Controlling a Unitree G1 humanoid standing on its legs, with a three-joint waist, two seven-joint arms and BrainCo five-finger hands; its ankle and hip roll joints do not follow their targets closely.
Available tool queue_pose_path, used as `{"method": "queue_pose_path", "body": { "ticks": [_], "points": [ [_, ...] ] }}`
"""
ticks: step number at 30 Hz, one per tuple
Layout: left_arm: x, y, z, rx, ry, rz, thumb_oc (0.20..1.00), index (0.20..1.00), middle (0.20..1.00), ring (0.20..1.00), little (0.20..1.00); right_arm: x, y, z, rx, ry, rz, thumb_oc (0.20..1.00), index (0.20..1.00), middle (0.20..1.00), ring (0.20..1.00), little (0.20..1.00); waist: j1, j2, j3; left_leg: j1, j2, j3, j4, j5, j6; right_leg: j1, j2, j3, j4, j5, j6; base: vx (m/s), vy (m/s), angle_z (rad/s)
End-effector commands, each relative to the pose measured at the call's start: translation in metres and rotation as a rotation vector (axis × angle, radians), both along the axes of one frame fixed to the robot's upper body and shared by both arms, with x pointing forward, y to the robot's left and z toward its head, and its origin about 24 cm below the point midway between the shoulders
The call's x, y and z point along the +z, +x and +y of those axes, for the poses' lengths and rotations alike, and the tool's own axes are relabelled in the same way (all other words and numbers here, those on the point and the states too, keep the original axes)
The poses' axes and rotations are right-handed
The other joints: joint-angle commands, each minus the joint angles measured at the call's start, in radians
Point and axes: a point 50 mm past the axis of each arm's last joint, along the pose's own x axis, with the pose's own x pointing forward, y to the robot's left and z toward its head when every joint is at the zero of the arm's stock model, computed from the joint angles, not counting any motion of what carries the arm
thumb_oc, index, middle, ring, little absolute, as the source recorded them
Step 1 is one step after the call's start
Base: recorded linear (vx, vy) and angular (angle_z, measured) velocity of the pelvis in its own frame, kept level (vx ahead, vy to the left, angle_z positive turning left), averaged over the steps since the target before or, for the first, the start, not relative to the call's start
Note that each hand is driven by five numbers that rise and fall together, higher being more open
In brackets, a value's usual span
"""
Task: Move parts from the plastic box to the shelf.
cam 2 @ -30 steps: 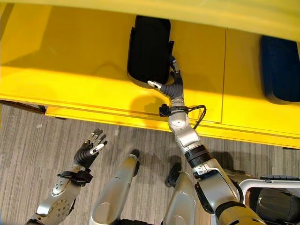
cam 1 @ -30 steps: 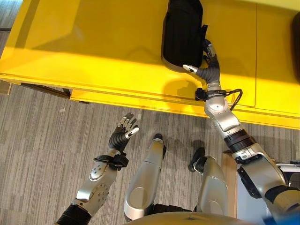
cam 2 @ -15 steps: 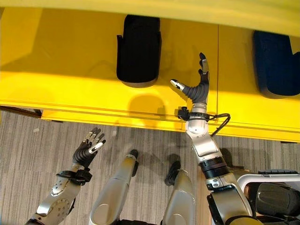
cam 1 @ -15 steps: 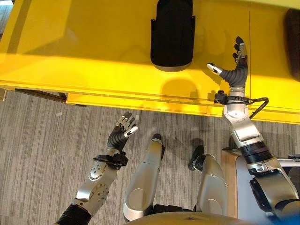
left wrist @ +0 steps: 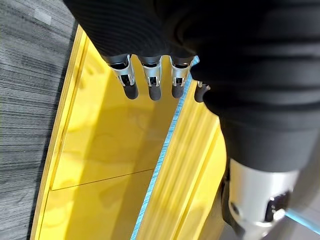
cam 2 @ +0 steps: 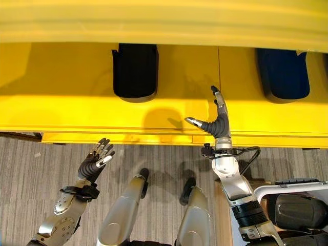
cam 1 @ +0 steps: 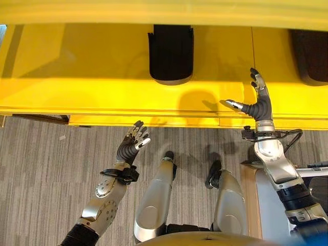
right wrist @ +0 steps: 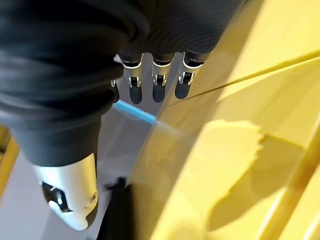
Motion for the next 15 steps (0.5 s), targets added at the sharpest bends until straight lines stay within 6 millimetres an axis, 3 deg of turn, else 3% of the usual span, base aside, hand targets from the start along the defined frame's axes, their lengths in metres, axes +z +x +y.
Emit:
{"method": "queue_pose_path", "body": {
  "ticks": [1,9,15],
  "points": [
    [0.012,-0.008,-0.006,-0.057,0.016,-0.087,1.000,1.000,1.000,1.000,1.000,0.015,-0.005,-0.005,0.043,-0.048,-0.088,1.000,1.000,1.000,1.000,1.000,0.003,0.020,-0.118,-0.013,0.077,-0.018,-0.051,0.068,-0.031,0.027,-0.024,0.039,0.066,0.019,0.026,0.02,-0.014,-0.07],
    [0.007,-0.007,-0.007,-0.055,0.011,-0.071,1.000,1.000,1.000,1.000,1.000,0.000,-0.011,-0.005,0.087,-0.026,-0.007,1.000,1.000,1.000,1.000,1.000,-0.030,0.025,-0.150,0.079,0.099,-0.004,-0.164,0.118,-0.041,0.099,0.003,0.041,-0.039,0.056,0.027,0.03,-0.010,-0.09],
    [0.000,-0.010,0.000,-0.012,0.014,-0.053,1.000,1.000,1.000,1.000,1.000,-0.020,-0.027,-0.013,0.107,0.085,0.082,1.000,1.000,1.000,1.000,1.000,-0.068,0.019,-0.234,0.232,0.138,0.032,-0.374,0.193,-0.055,0.200,0.053,0.042,-0.217,0.103,0.033,0.09,-0.039,-0.19]
  ]
}}
